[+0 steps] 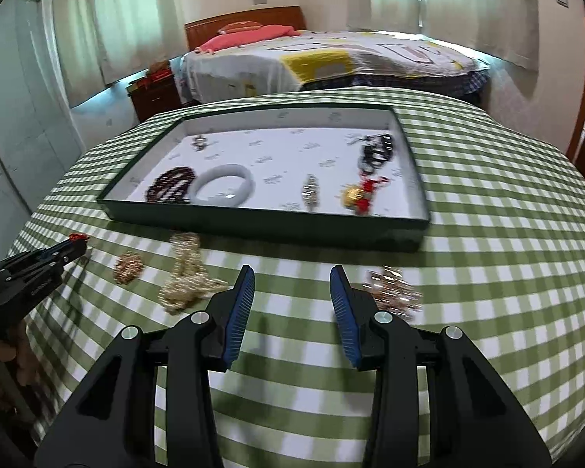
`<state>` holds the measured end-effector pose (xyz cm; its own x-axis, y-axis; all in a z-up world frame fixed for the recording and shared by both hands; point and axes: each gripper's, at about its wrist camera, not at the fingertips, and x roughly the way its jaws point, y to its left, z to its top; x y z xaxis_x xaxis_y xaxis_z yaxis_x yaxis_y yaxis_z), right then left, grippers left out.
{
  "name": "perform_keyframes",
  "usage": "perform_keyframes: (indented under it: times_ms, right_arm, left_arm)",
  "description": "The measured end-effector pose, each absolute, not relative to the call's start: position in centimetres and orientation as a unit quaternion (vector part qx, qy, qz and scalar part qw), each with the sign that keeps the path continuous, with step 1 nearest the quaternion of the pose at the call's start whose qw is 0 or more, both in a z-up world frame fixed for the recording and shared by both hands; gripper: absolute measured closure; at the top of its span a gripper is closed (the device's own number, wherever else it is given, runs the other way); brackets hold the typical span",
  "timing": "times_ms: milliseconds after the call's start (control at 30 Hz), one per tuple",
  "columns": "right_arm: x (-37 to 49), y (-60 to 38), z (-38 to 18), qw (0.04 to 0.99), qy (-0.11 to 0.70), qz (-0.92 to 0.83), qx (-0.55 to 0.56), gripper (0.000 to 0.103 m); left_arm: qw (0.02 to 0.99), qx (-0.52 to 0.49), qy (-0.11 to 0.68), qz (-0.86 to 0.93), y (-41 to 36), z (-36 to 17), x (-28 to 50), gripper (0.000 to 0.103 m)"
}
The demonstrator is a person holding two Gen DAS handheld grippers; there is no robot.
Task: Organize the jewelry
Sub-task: 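Lift the red charm with the left tool while the right tool grasps the pearl strand necklace, then carry the red charm and pearl necklace into the tray and open both tools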
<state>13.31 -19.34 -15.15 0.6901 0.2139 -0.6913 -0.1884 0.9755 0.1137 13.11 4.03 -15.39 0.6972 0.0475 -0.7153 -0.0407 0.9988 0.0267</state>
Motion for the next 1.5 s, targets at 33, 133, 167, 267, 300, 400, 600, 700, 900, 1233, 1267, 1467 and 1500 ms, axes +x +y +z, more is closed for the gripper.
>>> perform_keyframes:
  times_ms: [33,133,167,267,300,400,600,700,900,1233,1267,1467,1500]
  right_arm:
    - [13.4,-18.9,-15.1,0.918,0.379,0.114,0.016,0.063]
    - [13.7,-17.3,-15.2,0.915,0.381,0.131,0.014,0.062]
    - [13.9,-16.7,-15.3,0.914,0.382,0.137,0.013,0.062]
    - [14.3,-15.4,-15.6,0.909,0.389,0.148,0.010,0.056]
    - [14.4,-15.0,-15.7,0.908,0.391,0.151,0.008,0.056]
    - [14.8,-14.0,-16.2,0.903,0.401,0.156,0.004,0.056]
    - [15.4,-13.0,-17.1,0.897,0.414,0.155,-0.008,0.052]
    - [15.4,-12.8,-17.1,0.897,0.414,0.154,-0.022,0.051]
    - [14.9,-12.8,-17.2,0.896,0.412,0.160,-0.047,0.082]
    - [13.7,-14.3,-15.8,0.902,0.397,0.168,-0.020,0.087]
    - [13.6,-14.5,-15.6,0.903,0.395,0.167,-0.018,0.087]
    - [13.0,-15.6,-14.4,0.912,0.378,0.160,-0.011,0.087]
    - [12.9,-15.8,-14.2,0.913,0.375,0.157,-0.009,0.087]
  left_arm:
    - [0.921,0.004,0.388,0.026,4.2,-15.3,13.1,0.086]
    - [0.921,0.002,0.389,0.033,4.8,-15.2,13.0,0.086]
    - [0.921,0.001,0.389,0.036,5.0,-15.2,12.9,0.086]
    - [0.920,-0.002,0.390,0.044,5.7,-15.1,12.9,0.086]
    - [0.919,-0.003,0.391,0.048,6.0,-15.1,12.8,0.086]
    - [0.918,-0.009,0.393,0.055,6.7,-15.1,12.9,0.086]
    - [0.916,-0.013,0.396,0.058,7.1,-15.3,12.9,0.086]
    - [0.916,-0.013,0.397,0.058,7.1,-15.4,12.9,0.086]
    - [0.916,-0.013,0.397,0.056,7.0,-15.4,13.0,0.086]
    - [0.921,-0.007,0.386,0.044,5.8,-14.8,12.7,0.086]
    - [0.922,-0.007,0.385,0.042,5.7,-14.7,12.7,0.086]
    - [0.926,-0.006,0.377,0.033,5.0,-14.0,12.6,0.086]
    - [0.926,-0.006,0.375,0.031,4.9,-13.9,12.6,0.086]
